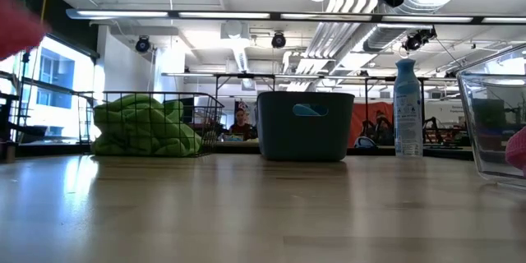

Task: Sort microfiber towel by color & place in baskets
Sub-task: Put the pink microfiber cloth into the transparent bin, then return to Home Position

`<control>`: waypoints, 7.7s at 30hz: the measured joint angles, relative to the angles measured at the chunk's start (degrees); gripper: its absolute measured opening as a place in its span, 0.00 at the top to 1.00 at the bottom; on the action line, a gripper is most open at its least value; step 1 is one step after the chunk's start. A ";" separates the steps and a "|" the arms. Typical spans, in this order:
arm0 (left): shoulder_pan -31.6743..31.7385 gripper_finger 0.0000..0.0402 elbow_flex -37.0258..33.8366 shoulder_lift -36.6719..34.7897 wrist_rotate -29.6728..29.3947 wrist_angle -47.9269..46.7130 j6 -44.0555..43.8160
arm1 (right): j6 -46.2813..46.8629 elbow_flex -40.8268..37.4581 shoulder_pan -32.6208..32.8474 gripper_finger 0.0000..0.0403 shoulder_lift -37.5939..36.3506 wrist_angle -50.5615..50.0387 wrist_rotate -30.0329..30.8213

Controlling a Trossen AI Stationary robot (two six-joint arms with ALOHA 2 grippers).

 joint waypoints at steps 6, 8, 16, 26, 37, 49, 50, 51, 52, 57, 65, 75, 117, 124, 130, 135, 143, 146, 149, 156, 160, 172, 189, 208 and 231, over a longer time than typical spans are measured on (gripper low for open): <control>8.76 1.00 8.99 -1.08 -8.51 0.29 15.13 | -0.54 0.00 0.00 0.26 0.00 2.00 0.58; 12.12 1.00 11.72 -0.49 -11.45 1.48 21.07 | -1.56 0.00 -0.02 0.26 0.00 2.94 0.71; 22.29 1.00 15.64 2.74 -12.89 18.29 37.99 | -5.46 -0.02 -0.02 0.26 -1.58 10.30 0.83; 25.16 1.00 17.10 12.44 -10.63 37.76 44.15 | -9.41 0.00 0.13 0.26 -7.86 11.83 2.00; 28.00 1.00 32.42 30.36 -2.60 47.34 55.17 | -9.10 -0.01 0.13 0.26 -10.67 7.26 5.41; 30.92 1.00 48.10 44.85 3.95 58.34 59.75 | -7.39 -0.01 0.13 0.26 -10.64 5.81 7.80; 30.98 1.00 48.53 45.38 4.62 58.76 59.76 | -6.90 -0.01 0.13 0.26 -10.64 5.81 8.10; 30.98 1.00 48.94 45.96 4.95 59.67 59.76 | -6.46 -0.01 0.13 0.26 -10.64 5.80 8.28; 30.98 1.00 49.26 46.61 5.39 61.51 59.62 | -6.43 -0.02 0.13 0.26 -10.64 5.71 8.32; 30.92 1.00 49.33 48.75 6.85 65.82 57.86 | -6.13 -0.02 0.13 0.26 -10.64 5.51 8.53; 30.92 1.00 49.33 54.37 6.97 73.01 52.84 | -5.97 0.00 0.13 0.26 -10.64 5.51 10.93; 30.92 1.00 49.26 60.19 2.20 75.12 48.65 | -5.77 -0.02 0.11 0.26 -10.64 5.29 11.16; 33.53 0.38 61.64 59.76 9.17 38.50 51.62 | -0.13 -0.02 0.43 0.26 -14.73 1.05 4.37; 34.47 0.38 62.02 52.49 11.73 17.13 53.22 | 9.70 0.01 5.91 0.26 -19.66 -11.60 1.68; 37.37 0.38 48.29 41.44 8.01 21.63 49.90 | 23.89 0.02 14.58 0.26 -19.12 -24.86 0.15; 38.93 0.38 26.87 27.59 6.30 37.78 42.05 | 32.43 -0.02 22.09 0.26 -14.31 -26.10 -5.54; 38.90 0.38 6.08 11.46 1.46 57.78 34.58 | 31.75 0.02 25.32 0.53 -3.75 -25.92 -19.21; 38.85 0.38 4.57 8.17 -0.41 58.75 34.13 | 29.32 2.03 24.42 0.82 -0.37 -29.70 -22.68; 38.70 0.38 4.28 7.49 -1.34 58.22 34.14 | 26.70 5.32 23.59 0.96 2.90 -38.05 -22.00; 38.68 0.38 4.30 7.36 -1.84 57.27 33.65 | 21.63 7.50 23.32 0.99 11.81 -48.84 -25.33; 38.68 0.38 4.32 7.36 -1.90 57.31 33.67 | 19.09 7.45 23.30 1.00 16.86 -50.26 -25.12; 38.63 0.38 4.32 7.36 -1.79 57.39 32.19 | 7.15 7.45 23.28 1.00 27.49 -45.54 -25.13; 38.66 0.38 4.37 2.27 -3.54 57.71 34.70 | 2.12 7.78 27.42 1.00 34.39 -40.21 -20.15; 38.68 0.38 4.39 -5.74 -3.91 57.16 40.11 | 4.22 16.59 27.80 1.00 25.05 -48.88 -20.15; 38.66 0.38 3.61 -17.53 -6.21 41.52 43.77 | -2.20 25.19 15.22 1.00 10.39 -48.96 2.21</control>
